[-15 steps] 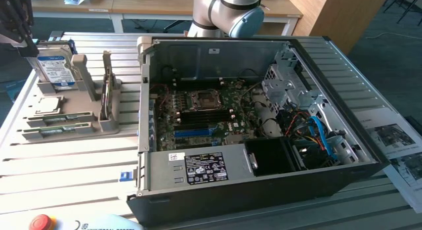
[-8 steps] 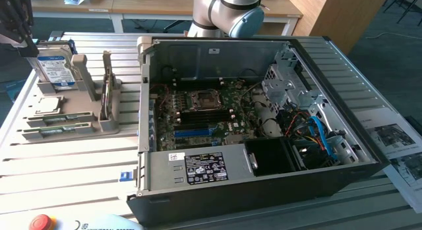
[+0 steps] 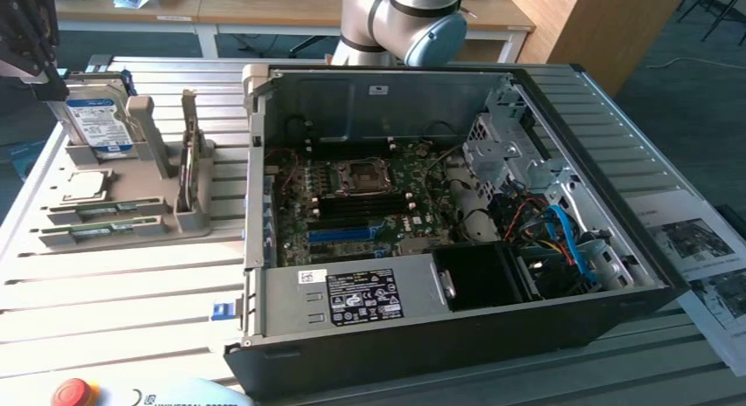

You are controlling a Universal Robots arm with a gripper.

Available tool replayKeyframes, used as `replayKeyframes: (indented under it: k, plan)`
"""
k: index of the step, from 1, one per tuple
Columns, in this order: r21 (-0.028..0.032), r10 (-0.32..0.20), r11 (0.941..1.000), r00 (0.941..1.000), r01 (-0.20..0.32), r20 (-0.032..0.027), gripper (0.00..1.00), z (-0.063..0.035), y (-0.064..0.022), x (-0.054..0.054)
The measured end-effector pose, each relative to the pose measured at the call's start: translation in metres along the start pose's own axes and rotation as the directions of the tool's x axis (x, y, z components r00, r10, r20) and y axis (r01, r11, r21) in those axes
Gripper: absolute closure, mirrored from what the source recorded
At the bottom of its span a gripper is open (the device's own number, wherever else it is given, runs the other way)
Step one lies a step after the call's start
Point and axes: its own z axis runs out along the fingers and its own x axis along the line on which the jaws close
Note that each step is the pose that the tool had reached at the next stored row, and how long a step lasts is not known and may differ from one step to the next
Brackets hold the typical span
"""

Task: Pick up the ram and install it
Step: 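Pick up the ram and move it above insertion slot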

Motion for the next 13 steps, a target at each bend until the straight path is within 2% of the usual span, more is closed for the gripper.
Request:
replayKeyframes:
  k: [7,9,10,11,13]
  plan:
    - [0.0,0.0,1.0,1.0,0.0,0.0,0.89,0.0,0.0,0.0]
    - [0.0,0.0,1.0,1.0,0.0,0.0,0.77,0.0,0.0,0.0]
    - [0.0,0.0,1.0,1.0,0.0,0.0,0.77,0.0,0.0,0.0]
    - [0.0,0.0,1.0,1.0,0.0,0.0,0.7,0.0,0.0,0.0]
    - [0.0,0.0,1.0,1.0,0.0,0.0,0.7,0.0,0.0,0.0]
